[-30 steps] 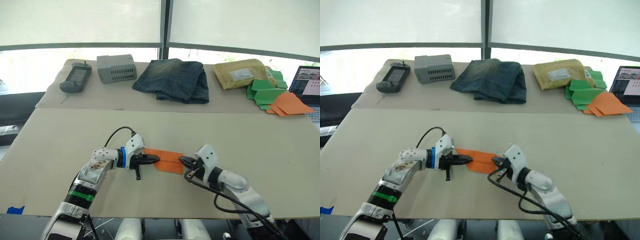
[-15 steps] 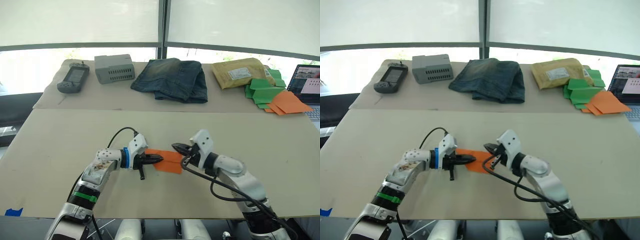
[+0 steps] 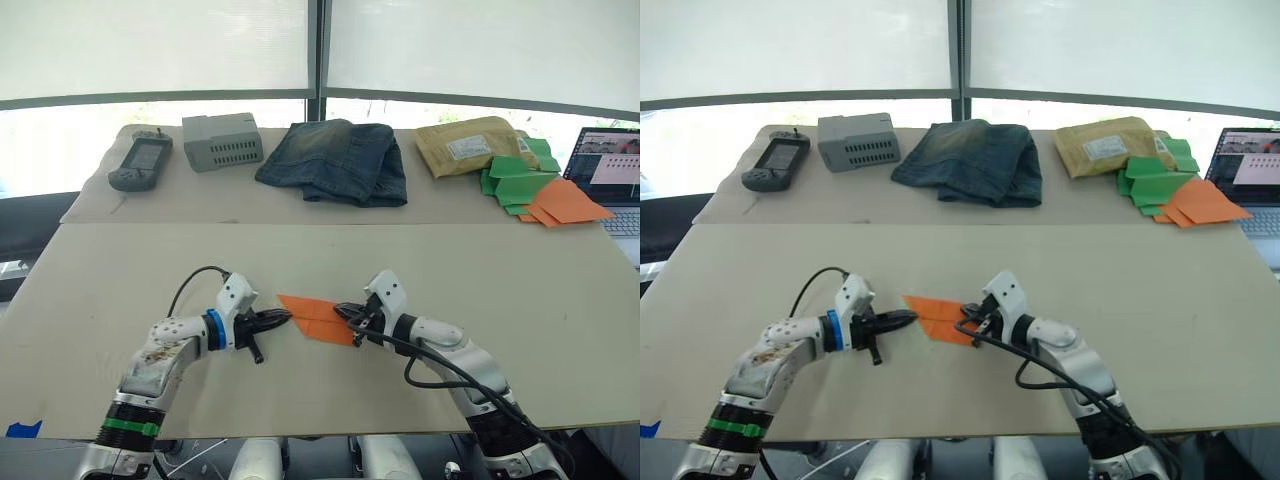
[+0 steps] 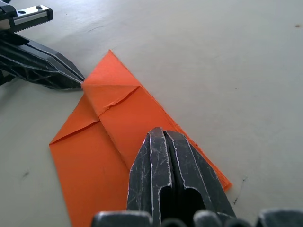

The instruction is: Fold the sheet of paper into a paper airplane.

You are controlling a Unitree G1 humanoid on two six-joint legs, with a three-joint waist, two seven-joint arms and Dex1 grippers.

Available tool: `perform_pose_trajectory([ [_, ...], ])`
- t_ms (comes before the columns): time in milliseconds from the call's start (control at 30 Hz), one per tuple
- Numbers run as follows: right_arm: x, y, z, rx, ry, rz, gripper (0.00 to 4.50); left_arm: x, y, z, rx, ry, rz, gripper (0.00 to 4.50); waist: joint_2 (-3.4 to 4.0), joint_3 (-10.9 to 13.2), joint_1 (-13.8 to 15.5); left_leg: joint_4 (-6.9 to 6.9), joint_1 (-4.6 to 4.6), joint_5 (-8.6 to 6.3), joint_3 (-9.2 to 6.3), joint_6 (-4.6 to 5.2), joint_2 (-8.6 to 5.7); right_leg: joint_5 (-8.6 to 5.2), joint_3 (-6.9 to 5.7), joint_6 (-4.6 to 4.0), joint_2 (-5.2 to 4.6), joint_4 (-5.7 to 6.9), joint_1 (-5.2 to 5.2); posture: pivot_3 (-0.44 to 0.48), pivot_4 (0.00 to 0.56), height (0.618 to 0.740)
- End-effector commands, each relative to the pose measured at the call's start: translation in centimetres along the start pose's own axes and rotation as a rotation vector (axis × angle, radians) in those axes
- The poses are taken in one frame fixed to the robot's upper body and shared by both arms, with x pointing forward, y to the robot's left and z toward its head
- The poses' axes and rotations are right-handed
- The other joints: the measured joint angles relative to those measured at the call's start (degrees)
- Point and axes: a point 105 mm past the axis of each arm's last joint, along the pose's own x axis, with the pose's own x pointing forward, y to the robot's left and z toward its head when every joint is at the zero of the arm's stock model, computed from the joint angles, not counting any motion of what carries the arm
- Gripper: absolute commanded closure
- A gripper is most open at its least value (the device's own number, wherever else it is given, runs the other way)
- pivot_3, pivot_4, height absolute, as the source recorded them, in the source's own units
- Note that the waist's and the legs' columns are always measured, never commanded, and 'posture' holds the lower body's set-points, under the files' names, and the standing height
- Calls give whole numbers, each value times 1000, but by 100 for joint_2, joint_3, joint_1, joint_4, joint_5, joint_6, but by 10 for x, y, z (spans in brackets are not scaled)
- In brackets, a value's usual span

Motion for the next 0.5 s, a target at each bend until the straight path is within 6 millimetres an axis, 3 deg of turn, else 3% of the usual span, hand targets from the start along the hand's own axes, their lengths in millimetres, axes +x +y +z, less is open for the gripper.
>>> perform_pose_trajectory([
  [33, -1, -3, -17, 34, 64, -2, 4473, -14, 23, -3, -32, 11, 121, 4500, 0, 0, -2, 0, 0, 0, 0, 0, 0, 0, 0, 0, 0, 0, 0, 0, 150, 722],
  [200, -1, -2, -12, 11, 45, 7, 4473, -9, 13, 15, -48, -83, 72, 4500, -1, 0, 0, 0, -1, 0, 0, 0, 1, 1, 0, 1, -1, 0, -2, 0, 150, 722],
  [367, -11, -1, 23, -4, -80, 40, 4473, -16, -1, 39, -77, -208, -11, 4500, -5, 5, 6, 0, -19, 0, 2, 0, -2, 4, 1, 6, -4, -5, -15, 0, 150, 722],
  [467, -21, -1, 41, -29, -124, 63, 4473, -24, -6, 42, -40, -183, -40, 4500, -4, 6, 6, 0, -53, 0, 2, 0, -4, 20, 2, 32, -6, -6, -47, 0, 150, 722],
  [500, -24, -1, 45, -32, -133, 70, 4206, -26, -8, 41, -30, -164, -49, 4500, -4, 6, 5, 0, -72, 0, 3, 0, -5, 28, 3, 42, -5, -5, -68, 0, 150, 722],
])
